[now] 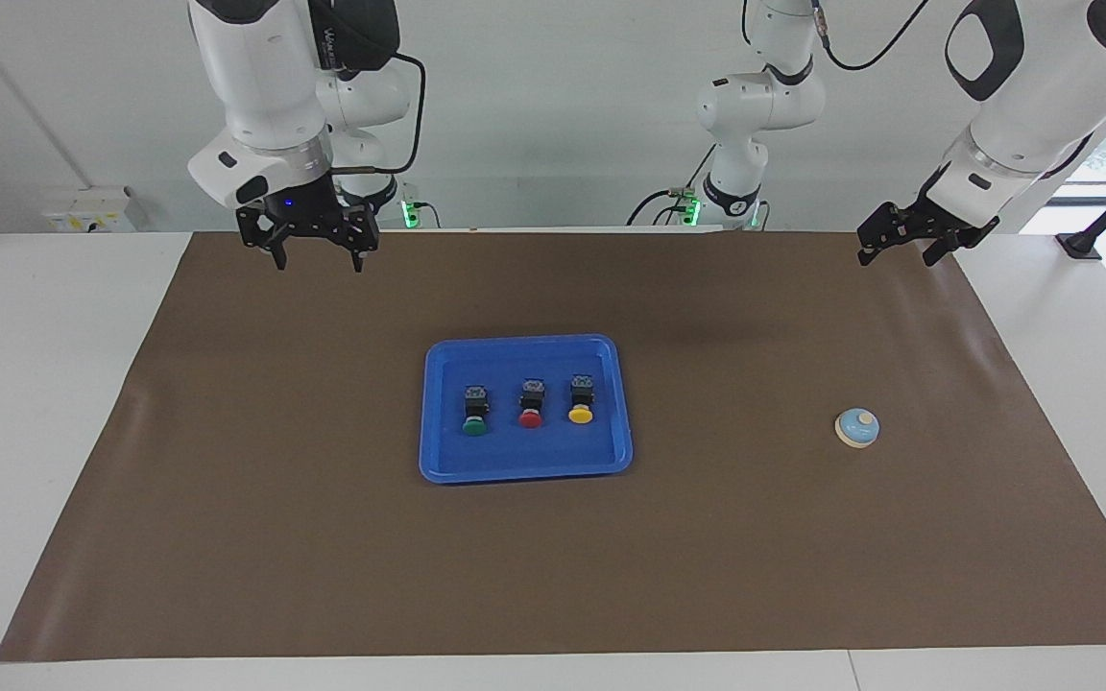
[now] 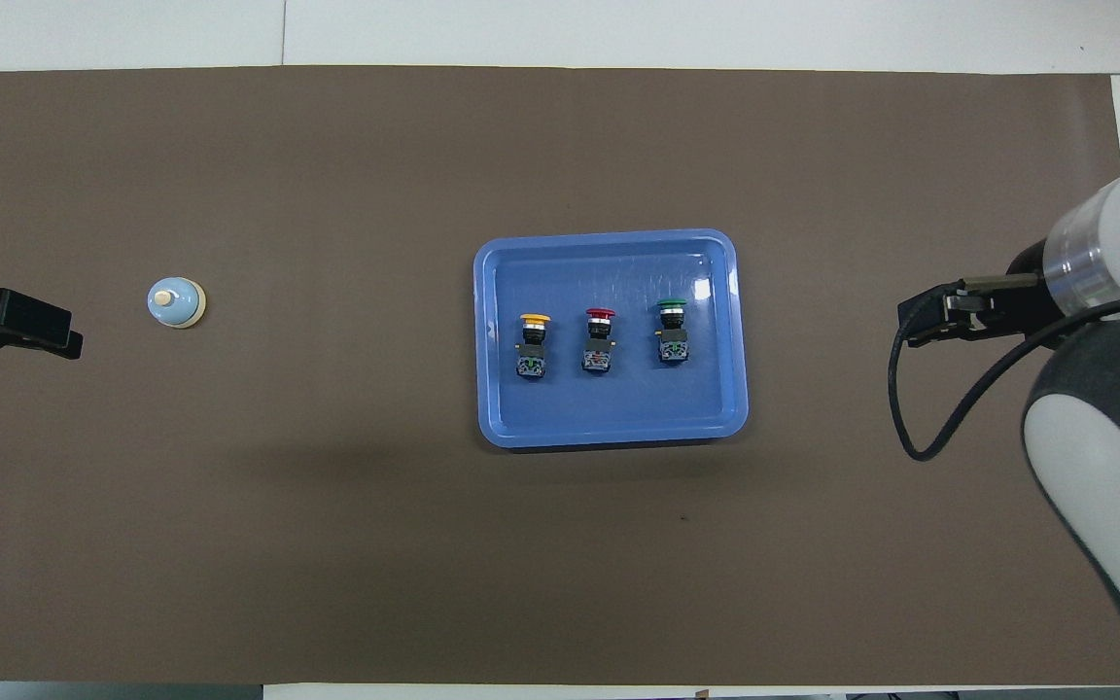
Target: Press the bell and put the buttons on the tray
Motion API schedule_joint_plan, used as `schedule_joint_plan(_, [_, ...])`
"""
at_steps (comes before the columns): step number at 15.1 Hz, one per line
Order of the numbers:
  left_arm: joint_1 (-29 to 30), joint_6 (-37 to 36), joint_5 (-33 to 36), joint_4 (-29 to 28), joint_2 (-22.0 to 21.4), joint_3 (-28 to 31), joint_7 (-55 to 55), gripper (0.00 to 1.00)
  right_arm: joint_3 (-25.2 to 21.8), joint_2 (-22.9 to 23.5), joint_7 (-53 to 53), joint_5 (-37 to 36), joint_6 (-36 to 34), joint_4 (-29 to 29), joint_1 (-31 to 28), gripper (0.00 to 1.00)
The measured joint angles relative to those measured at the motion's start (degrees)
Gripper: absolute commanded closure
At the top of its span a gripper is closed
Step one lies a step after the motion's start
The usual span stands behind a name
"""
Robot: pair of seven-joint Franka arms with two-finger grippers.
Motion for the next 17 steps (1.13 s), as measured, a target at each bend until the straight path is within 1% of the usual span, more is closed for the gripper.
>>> schedule_joint_plan(5, [0.0, 0.0, 0.0, 0.0, 0.0, 0.0, 0.0, 0.00, -0.1, 0.0, -5.4, 1.2, 2.8, -0.3, -4.8, 0.00])
schedule_joint_plan(9, [0.0, 0.0, 0.0, 0.0, 0.0, 0.1, 0.0, 0.00, 0.0, 0.0, -5.8, 1.3, 2.9, -0.3, -5.2, 0.00])
schedule_joint_plan(10, [0.1, 0.0, 0.0, 0.0, 0.0, 0.2, -0.2, 0.03, 0.0, 0.0, -5.8, 1.3, 2.9, -0.3, -5.2, 0.00])
schedule_joint_plan(11, [0.1, 0.0, 0.0, 0.0, 0.0, 0.4, -0.9, 0.69, 0.0, 0.0, -5.8, 1.3, 2.9, -0.3, -5.2, 0.00])
schedule_joint_plan(12, [0.2, 0.3, 0.0, -0.1, 0.0, 0.6, -2.6, 1.00, 0.0, 0.0, -5.8, 1.3, 2.9, -0.3, -5.4, 0.00])
schedule_joint_plan(14, [0.6, 1.4, 0.0, -0.2, 0.0, 0.8, -6.1, 1.00, 0.0, 0.0, -5.8, 1.3, 2.9, -0.3, -6.5, 0.00])
schedule_joint_plan(17, [1.2, 2.4, 0.4, -1.4, 0.1, 1.0, -6.7, 1.00, -0.1, 0.0, -5.8, 1.3, 2.9, -0.3, -7.1, 0.00])
